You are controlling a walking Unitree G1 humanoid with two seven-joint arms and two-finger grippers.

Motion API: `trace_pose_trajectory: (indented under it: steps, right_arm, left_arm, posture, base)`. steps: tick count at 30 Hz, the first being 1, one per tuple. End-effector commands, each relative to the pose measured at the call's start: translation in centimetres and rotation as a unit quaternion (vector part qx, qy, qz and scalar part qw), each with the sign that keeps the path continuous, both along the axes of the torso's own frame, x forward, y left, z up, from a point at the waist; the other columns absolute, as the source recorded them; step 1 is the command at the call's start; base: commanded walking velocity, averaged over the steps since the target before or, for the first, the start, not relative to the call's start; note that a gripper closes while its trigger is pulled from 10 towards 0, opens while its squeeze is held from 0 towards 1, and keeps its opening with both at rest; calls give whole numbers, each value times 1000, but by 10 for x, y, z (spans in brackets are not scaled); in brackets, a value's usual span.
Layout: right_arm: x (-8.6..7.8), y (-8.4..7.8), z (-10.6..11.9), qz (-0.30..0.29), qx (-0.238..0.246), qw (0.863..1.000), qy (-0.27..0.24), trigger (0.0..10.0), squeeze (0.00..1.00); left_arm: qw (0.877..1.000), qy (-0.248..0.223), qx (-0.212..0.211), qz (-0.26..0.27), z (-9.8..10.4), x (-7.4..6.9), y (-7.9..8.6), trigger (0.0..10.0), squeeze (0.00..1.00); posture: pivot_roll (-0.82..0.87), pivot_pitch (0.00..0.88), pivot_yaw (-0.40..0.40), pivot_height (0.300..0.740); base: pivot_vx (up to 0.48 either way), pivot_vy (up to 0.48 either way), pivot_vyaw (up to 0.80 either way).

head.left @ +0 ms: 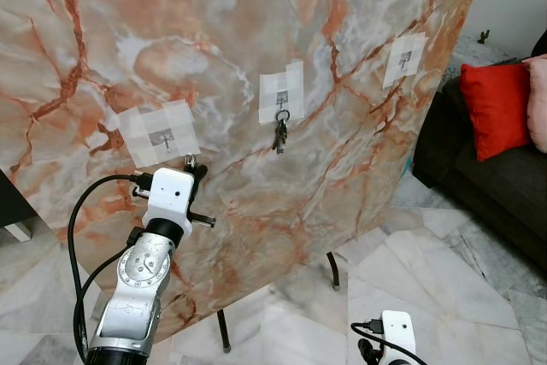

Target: Hang keys on a hook

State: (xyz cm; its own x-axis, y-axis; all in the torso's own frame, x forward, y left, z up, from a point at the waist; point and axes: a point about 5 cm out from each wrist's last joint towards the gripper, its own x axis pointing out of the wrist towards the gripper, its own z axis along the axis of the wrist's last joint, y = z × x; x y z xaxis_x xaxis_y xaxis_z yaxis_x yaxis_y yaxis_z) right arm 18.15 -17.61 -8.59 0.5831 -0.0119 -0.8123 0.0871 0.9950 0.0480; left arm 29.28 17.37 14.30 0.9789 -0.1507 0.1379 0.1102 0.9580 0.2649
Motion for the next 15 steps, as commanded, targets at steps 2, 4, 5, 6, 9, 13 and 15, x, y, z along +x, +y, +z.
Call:
trace_pose_trajectory:
  steps: [2, 4, 5, 6, 9, 13, 15]
  right_arm:
    - [0, -1, 0, 6, -3, 1000, -3, 10000, 0]
    - [0, -2, 0, 7, -7, 1000, -2, 10000, 0]
    - [-1, -2, 0, 6, -7, 1000, -1, 10000, 0]
    - [-1, -2, 0, 5, -6, 1000, -1, 10000, 0]
    - [-1, -2, 0, 3, -4, 1000, -1, 10000, 0]
    - [-1, -2, 0, -1, -2, 1000, 0, 10000, 0]
    - [-1, -2, 0, -1, -2, 1000, 0, 10000, 0]
  left_arm:
    - [1000, -3, 1, 2, 0, 0, 1, 10000, 0]
    - [1000, -4, 1, 2, 0, 0, 1, 10000, 0]
    - [1000, -4, 1, 2, 1, 1, 0, 10000, 0]
    - [1000, -4, 1, 1, 1, 1, 0, 10000, 0]
    - [1000, -5, 0, 2, 1, 2, 0, 10000, 0]
    - [1000, -7, -1, 1, 3, 3, -1, 10000, 0]
    - [1000, -7, 0, -1, 3, 4, -1, 10000, 0]
  posture:
    - [96, 0, -49, 740]
    - [96, 0, -50, 740]
    - [97, 0, -50, 740]
    - [97, 0, -50, 740]
    - [95, 0, -51, 740]
    - [95, 0, -51, 740]
    - [95, 0, -51, 740]
  base:
    - [0, 0, 0]
    - [0, 0, 513]
    - [0, 0, 575]
    - [0, 0, 575]
    - [0, 0, 192]
    - [0, 0, 0]
    - [0, 0, 0]
